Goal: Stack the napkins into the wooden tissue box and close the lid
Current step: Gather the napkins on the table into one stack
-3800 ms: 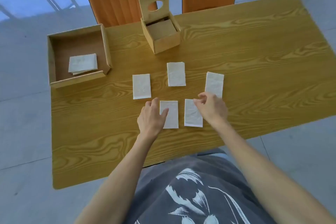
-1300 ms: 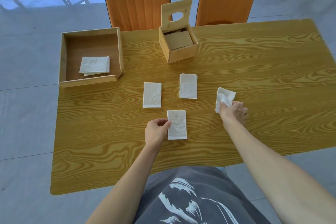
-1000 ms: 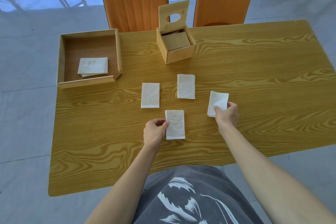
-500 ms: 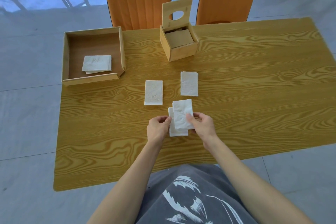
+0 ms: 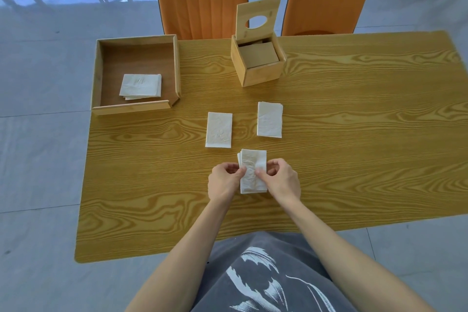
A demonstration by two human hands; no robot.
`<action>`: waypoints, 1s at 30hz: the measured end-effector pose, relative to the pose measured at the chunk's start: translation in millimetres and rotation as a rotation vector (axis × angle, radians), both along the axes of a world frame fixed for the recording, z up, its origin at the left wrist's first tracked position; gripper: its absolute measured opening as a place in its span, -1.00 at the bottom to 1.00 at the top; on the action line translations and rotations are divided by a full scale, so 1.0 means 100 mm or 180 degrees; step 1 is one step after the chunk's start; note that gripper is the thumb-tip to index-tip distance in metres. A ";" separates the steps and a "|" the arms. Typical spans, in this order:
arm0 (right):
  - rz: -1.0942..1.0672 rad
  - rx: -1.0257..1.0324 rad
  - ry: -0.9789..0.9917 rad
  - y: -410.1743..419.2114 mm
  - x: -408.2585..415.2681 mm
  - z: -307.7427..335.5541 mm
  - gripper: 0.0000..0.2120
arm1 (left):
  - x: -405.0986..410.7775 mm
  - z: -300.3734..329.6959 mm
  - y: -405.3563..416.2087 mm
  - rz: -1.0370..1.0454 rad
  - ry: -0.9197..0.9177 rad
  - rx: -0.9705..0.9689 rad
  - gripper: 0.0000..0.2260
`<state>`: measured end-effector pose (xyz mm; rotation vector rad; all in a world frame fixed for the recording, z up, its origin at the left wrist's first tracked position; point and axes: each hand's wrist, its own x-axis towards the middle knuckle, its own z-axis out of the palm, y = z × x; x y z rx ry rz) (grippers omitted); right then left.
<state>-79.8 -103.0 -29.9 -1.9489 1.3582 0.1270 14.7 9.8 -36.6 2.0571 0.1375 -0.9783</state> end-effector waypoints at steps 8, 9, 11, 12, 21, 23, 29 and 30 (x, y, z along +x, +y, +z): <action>-0.0636 -0.0198 -0.0078 -0.58 0.54 0.14 -0.52 | -0.01 0.01 0.02 0.0061 0.0013 0.0013 -0.73; -0.0681 -0.0169 -0.0016 -0.65 0.62 0.15 -0.49 | -0.01 0.00 0.03 0.0063 0.0006 0.0003 -0.73; -0.0695 -0.0142 0.0174 -0.76 0.75 0.16 -0.45 | -0.01 0.00 0.03 0.0067 -0.0019 -0.0014 -0.72; -0.0694 -0.0135 0.0283 -0.79 0.80 0.17 -0.46 | -0.01 0.00 0.03 0.0068 -0.0029 -0.0020 -0.73; -0.0741 -0.0092 0.0469 -0.80 0.95 0.15 -0.57 | 0.00 0.01 0.03 0.0092 -0.0038 -0.0028 -0.73; -0.0752 -0.0127 0.0345 -0.81 0.94 0.16 -0.65 | 0.00 0.01 0.03 0.0091 -0.0031 -0.0033 -0.73; -0.1082 0.0153 -0.0254 -0.81 0.78 0.11 -0.76 | 0.00 0.00 0.03 0.0086 -0.0006 -0.0062 -0.73; -0.1163 0.0250 -0.0373 -0.81 0.74 0.11 -0.82 | 0.00 -0.01 0.03 0.0093 0.0002 -0.0074 -0.72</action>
